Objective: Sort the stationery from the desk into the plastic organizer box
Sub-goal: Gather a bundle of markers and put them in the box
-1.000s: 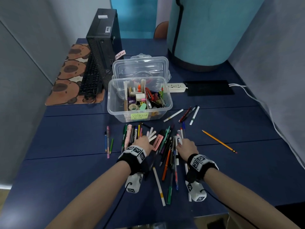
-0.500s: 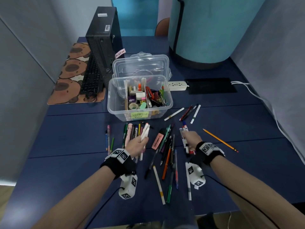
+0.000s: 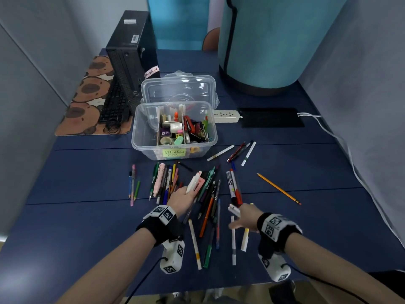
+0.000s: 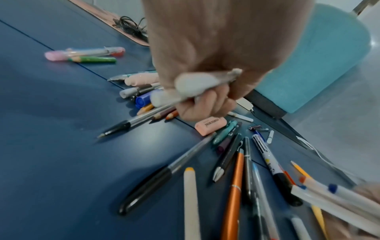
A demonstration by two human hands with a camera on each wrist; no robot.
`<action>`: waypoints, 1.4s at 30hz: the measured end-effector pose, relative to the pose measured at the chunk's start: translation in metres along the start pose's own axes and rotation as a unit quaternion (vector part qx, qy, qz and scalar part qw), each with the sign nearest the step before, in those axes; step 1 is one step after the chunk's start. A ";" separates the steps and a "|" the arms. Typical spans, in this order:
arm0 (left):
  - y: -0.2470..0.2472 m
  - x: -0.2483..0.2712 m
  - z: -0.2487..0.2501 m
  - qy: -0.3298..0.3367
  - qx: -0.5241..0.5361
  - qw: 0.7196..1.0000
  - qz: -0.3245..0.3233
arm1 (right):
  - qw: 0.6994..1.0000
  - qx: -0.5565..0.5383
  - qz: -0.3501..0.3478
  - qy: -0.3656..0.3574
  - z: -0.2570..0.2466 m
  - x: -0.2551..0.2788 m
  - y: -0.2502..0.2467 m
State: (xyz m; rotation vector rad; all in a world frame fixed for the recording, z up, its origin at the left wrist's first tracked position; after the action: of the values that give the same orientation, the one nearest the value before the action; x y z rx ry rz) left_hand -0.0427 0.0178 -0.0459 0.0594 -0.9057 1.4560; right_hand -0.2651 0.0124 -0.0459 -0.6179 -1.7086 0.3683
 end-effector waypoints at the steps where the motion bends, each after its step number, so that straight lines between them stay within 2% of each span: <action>1: -0.001 0.001 0.000 0.012 -0.039 0.999 0.016 | 1.000 0.024 0.001 0.002 -0.003 -0.002 0.006; 4: -0.002 0.002 -0.005 0.038 -0.123 0.991 0.042 | 0.999 0.037 0.008 0.014 -0.009 -0.012 0.018; 7: -0.007 0.006 -0.015 0.020 -0.160 0.986 0.051 | 1.000 -0.028 0.003 0.009 -0.013 -0.018 0.008; 12: -0.012 0.011 -0.024 -0.021 -0.268 0.963 -0.008 | 0.989 -0.131 0.061 -0.033 -0.020 -0.026 -0.042; 16: 0.002 0.017 -0.025 -0.038 -0.298 0.950 -0.082 | 0.968 -0.219 0.116 -0.047 -0.021 -0.034 -0.072; 19: 0.016 0.022 -0.025 -0.054 -0.340 0.931 -0.125 | 0.941 -0.307 0.137 -0.039 -0.017 -0.045 -0.080; 22: 0.021 0.025 -0.025 -0.063 -0.375 0.917 -0.118 | 0.917 -0.372 0.138 -0.030 -0.015 -0.047 -0.081; 24: 0.023 0.025 -0.027 -0.067 -0.376 0.918 -0.104 | 0.911 -0.387 0.142 -0.029 -0.015 -0.045 -0.083; 27: 0.025 0.026 -0.028 -0.078 -0.367 0.923 -0.091 | 0.907 -0.393 0.148 -0.032 -0.012 -0.049 -0.085; 30: 0.019 0.026 -0.025 -0.075 -0.337 0.934 -0.094 | 0.889 -0.439 0.128 -0.023 -0.010 -0.049 -0.085; 35: -0.013 0.014 0.002 -0.014 -0.215 0.976 -0.030 | 0.865 -0.486 0.120 -0.003 0.000 -0.050 -0.088; 37: -0.021 0.006 0.019 0.007 -0.150 0.989 -0.007 | 0.840 -0.531 0.109 -0.008 0.004 -0.053 -0.089; 39: -0.024 -0.002 0.039 0.031 -0.081 0.996 -0.009 | 0.800 -0.591 0.102 -0.009 0.008 -0.057 -0.090; 42: -0.015 -0.011 0.070 0.032 0.078 0.994 -0.075 | 0.756 -0.647 0.098 -0.017 0.012 -0.058 -0.096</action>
State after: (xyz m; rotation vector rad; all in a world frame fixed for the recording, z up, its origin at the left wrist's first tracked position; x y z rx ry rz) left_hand -0.0629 -0.0324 0.0029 0.1921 -0.7179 1.3790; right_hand -0.2881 -0.0982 -0.0422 -1.7927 -1.7499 -0.7981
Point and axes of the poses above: each hand's wrist, its own x-axis away from the middle knuckle, its own y-axis out of the palm, z = x × y, the point moved 4 cm from there along -x, towards the middle knuckle
